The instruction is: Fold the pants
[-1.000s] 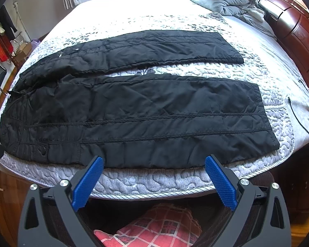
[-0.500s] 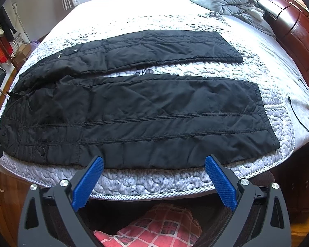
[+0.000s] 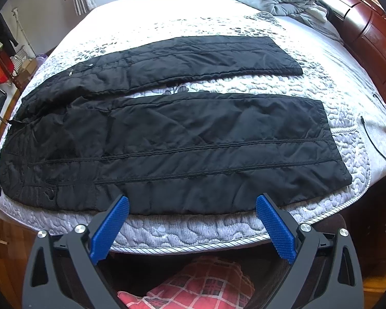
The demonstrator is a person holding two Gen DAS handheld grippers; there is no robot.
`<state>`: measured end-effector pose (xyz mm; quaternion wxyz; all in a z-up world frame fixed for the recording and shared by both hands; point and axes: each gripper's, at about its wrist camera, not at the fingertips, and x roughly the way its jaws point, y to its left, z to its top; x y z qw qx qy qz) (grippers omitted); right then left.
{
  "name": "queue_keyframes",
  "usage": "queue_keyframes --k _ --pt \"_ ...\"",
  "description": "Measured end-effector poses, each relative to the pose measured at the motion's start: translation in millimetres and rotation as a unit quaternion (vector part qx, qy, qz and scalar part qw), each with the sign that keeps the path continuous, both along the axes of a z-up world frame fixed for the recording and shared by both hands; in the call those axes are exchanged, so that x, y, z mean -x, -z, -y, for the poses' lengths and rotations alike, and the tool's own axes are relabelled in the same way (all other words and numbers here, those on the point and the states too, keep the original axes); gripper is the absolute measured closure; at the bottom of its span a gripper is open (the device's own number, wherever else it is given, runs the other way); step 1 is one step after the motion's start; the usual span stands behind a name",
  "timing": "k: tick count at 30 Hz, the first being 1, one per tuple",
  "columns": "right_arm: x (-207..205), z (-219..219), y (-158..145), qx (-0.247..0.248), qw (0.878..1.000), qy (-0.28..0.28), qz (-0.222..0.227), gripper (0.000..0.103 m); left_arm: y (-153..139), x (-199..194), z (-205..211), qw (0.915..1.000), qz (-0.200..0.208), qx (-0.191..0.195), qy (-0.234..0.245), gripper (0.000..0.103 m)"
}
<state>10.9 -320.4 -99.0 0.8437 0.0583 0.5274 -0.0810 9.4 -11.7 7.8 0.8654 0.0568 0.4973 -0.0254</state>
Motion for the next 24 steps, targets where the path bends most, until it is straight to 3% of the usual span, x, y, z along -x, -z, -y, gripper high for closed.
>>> queue_keyframes --k 24 --pt "-4.5 5.2 4.6 0.0 1.0 0.004 -0.002 0.004 -2.0 -6.3 5.1 1.0 0.003 -0.004 0.004 0.002"
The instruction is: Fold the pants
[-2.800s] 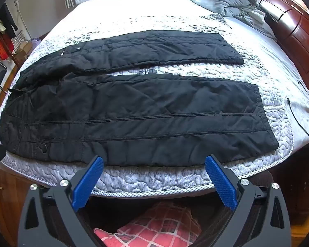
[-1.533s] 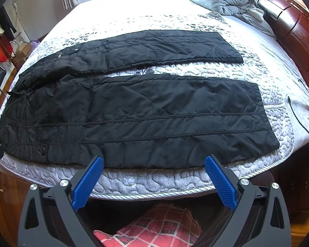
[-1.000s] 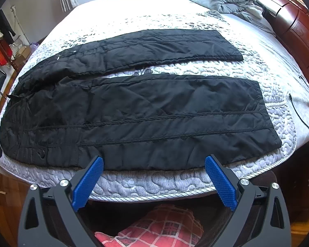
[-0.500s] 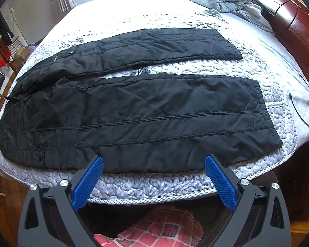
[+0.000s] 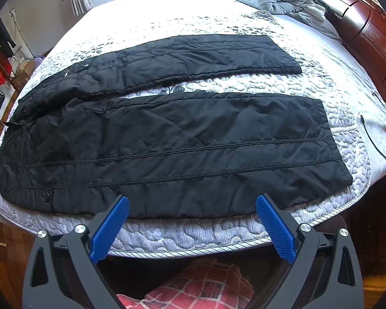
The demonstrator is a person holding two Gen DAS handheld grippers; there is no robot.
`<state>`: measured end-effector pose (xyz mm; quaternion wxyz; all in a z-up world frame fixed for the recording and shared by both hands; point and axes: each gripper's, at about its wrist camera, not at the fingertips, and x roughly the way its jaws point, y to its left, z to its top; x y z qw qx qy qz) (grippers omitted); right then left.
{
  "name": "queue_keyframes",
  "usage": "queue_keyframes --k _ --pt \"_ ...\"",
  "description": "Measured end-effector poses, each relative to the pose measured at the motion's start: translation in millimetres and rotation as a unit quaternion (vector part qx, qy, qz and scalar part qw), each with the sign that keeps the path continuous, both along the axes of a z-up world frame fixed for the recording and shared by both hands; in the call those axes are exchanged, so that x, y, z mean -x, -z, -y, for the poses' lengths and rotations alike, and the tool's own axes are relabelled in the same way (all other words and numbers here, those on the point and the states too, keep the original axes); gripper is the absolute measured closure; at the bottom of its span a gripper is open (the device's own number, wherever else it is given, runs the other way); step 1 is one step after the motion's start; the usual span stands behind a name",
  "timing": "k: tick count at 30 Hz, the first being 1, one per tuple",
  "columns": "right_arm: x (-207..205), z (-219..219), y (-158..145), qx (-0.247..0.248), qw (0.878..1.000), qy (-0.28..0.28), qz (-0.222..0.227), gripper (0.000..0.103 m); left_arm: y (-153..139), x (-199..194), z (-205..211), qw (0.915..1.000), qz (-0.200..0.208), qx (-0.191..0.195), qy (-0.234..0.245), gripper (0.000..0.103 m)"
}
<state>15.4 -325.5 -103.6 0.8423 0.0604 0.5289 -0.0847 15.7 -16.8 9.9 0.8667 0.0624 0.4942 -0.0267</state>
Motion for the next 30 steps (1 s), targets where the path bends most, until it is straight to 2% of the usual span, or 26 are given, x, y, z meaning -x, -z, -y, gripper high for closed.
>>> queue_keyframes --k 12,16,19,22,25,27,30 --pt "-6 7 5 0.001 1.0 0.0 0.004 0.004 5 -8 9 0.9999 -0.004 -0.006 0.009 0.003" --pt "-15 17 -5 -0.003 0.999 -0.014 0.035 0.004 9 -17 9 0.9999 -0.002 0.013 0.008 0.003" --pt "-35 41 -21 -0.016 0.997 -0.042 0.063 0.004 18 -34 3 0.9985 -0.036 0.04 0.009 0.003" --pt "-69 86 -43 -0.041 0.994 -0.045 0.085 0.004 23 -65 -6 0.9964 -0.063 0.057 0.003 0.003" --pt "-121 141 -59 -0.062 0.993 -0.04 0.088 0.004 23 -105 -11 0.9938 -0.082 0.074 0.015 0.003" --pt "-162 178 -62 -0.048 0.995 -0.032 0.076 0.004 24 -142 -14 0.9905 -0.095 0.094 0.029 0.003" --pt "-224 228 -51 -0.041 0.998 -0.028 0.037 0.004 30 -207 -18 0.9869 -0.119 0.101 0.039 0.003"
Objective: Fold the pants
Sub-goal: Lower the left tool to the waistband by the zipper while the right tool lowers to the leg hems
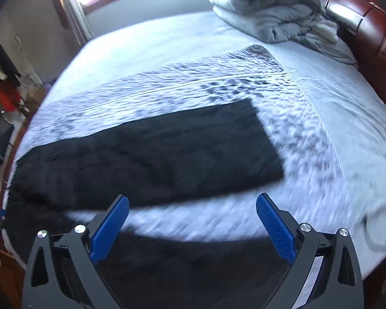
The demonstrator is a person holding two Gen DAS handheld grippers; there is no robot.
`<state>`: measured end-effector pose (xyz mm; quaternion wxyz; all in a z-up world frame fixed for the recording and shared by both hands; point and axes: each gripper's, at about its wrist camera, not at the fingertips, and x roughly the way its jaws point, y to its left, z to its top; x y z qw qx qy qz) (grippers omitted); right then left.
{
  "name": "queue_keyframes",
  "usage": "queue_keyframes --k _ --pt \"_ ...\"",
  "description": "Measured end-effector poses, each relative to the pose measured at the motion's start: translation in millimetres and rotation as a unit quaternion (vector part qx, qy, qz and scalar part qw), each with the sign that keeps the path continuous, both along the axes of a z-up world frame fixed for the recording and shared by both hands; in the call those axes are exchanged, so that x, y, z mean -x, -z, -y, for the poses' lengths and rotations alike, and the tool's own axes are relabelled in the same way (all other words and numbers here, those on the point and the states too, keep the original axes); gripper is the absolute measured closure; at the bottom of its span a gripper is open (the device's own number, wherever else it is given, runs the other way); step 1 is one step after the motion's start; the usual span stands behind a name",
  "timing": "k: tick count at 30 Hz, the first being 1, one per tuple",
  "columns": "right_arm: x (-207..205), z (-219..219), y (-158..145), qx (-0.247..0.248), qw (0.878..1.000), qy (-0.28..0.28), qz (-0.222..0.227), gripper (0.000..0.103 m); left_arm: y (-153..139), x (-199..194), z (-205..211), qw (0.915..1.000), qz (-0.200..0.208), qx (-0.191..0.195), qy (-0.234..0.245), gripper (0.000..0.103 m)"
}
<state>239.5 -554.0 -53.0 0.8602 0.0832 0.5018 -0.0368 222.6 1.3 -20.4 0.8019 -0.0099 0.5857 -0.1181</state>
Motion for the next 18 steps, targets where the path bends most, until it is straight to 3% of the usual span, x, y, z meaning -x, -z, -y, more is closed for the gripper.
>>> queue_keyframes --k 4,8,10,15,18 --pt "-66 47 39 -0.014 0.997 -0.006 -0.073 0.004 16 -95 -9 0.999 -0.043 0.011 0.009 0.003" --pt "-103 78 81 -0.013 0.993 -0.014 -0.116 0.004 36 -179 -10 0.9973 -0.045 -0.031 0.049 0.003" --pt "-114 88 97 -0.037 0.992 -0.019 -0.121 0.004 49 -207 -11 0.9951 -0.047 -0.05 0.071 0.003" --pt "-129 91 123 -0.079 0.987 -0.041 -0.13 0.004 92 -264 -19 0.992 -0.092 -0.013 0.085 0.003" --pt "-135 90 131 -0.082 0.987 -0.053 -0.13 0.003 103 -276 -19 0.9915 -0.092 -0.014 0.091 0.003"
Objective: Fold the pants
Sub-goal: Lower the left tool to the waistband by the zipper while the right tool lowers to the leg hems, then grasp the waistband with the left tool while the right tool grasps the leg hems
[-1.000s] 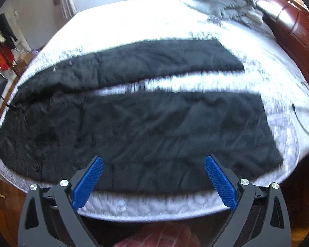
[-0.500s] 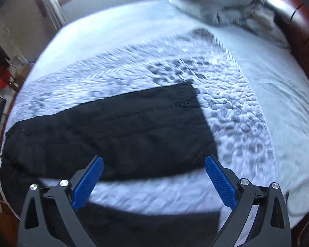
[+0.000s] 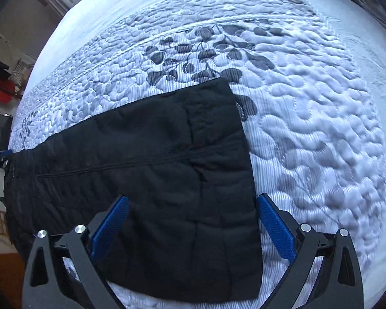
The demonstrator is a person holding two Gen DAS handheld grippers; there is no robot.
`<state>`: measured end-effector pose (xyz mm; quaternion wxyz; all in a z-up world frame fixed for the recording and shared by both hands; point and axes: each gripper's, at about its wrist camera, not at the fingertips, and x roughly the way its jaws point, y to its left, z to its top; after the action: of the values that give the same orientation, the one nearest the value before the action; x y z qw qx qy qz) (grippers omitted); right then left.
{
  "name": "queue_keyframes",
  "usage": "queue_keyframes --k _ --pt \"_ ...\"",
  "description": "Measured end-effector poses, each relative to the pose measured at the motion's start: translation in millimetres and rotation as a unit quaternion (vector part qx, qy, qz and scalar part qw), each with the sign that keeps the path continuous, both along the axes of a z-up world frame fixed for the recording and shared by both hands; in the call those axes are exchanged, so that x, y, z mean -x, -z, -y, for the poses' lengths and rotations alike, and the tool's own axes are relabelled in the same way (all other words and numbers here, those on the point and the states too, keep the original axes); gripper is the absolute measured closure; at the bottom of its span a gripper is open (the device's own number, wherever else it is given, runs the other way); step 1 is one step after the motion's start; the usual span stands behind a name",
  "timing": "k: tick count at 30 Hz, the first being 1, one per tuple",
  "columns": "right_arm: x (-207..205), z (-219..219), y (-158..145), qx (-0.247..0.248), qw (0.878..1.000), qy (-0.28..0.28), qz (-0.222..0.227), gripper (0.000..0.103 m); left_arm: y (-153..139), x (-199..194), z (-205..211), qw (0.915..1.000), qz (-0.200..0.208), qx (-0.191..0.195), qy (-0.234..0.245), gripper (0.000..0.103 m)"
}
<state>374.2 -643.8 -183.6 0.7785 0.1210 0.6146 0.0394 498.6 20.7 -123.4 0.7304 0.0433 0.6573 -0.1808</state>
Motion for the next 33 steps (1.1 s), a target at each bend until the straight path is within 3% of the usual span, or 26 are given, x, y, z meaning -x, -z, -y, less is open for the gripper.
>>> queue_keyframes --k 3,7,13,16,21,27,33 --pt "-4 -1 1 0.001 1.0 -0.005 0.005 0.003 8 -9 3 0.9998 -0.008 0.006 0.015 0.003" --pt "-4 -3 1 0.003 1.0 -0.011 0.006 0.003 26 -4 15 0.9972 -0.049 0.009 0.056 0.003" --pt "-1 -9 0 0.017 1.0 -0.018 0.01 0.003 27 18 32 0.9934 -0.043 0.005 0.107 0.004" --pt "1 -10 -3 0.017 1.0 -0.021 0.012 0.003 27 25 32 0.9928 -0.032 -0.023 0.113 0.026" --pt "2 -11 -8 0.023 0.999 -0.017 0.019 0.003 18 30 19 0.9957 -0.029 -0.019 0.086 0.07" --pt "4 -2 -17 -0.002 0.999 0.002 0.039 0.003 9 39 9 0.9951 -0.006 -0.015 0.098 0.084" --pt "-3 -1 -30 0.007 0.998 0.0 0.061 0.004 -7 54 -4 0.9954 0.016 0.01 0.094 0.09"
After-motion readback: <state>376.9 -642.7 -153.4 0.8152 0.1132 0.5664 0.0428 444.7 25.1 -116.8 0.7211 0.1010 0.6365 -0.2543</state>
